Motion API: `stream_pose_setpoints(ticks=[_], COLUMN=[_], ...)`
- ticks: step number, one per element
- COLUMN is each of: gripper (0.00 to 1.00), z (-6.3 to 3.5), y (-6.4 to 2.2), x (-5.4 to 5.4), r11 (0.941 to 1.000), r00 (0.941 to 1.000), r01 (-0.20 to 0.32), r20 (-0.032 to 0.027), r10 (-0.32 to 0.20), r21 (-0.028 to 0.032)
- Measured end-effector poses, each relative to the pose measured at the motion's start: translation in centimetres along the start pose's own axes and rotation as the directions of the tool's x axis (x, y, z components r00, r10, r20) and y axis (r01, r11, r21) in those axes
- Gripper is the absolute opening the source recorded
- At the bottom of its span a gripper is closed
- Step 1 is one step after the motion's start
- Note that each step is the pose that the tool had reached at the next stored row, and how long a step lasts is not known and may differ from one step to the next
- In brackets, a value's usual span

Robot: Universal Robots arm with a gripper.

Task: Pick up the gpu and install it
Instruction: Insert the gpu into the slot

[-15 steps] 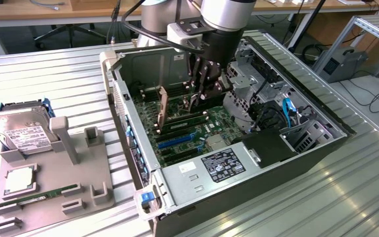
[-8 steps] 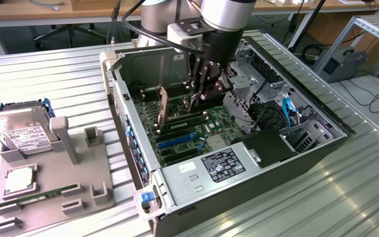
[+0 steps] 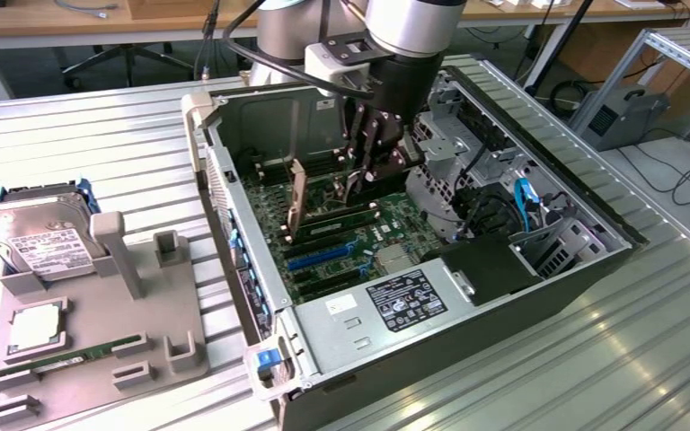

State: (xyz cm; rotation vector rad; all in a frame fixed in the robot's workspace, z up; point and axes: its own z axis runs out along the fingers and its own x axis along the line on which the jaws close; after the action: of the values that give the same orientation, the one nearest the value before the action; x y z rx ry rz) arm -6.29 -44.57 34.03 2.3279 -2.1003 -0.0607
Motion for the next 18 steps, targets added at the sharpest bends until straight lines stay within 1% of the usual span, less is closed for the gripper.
stream_pose_setpoints(ticks=[11,16,18], gripper=[0.26,0.26,0.26], z=[0.03,0.03,0.04], y=[0.00,0.00,0.00], x=[0.00,0.00,0.01], r11=[0.9999,0.9999,1.0000], r00=[0.9999,0.9999,1.0000], r01=[0.017,0.015,0.007], r20=[-0.0005,-0.0004,-0.0001], r10=[-0.017,-0.015,-0.007], r21=[-0.0004,-0.0004,-0.0002])
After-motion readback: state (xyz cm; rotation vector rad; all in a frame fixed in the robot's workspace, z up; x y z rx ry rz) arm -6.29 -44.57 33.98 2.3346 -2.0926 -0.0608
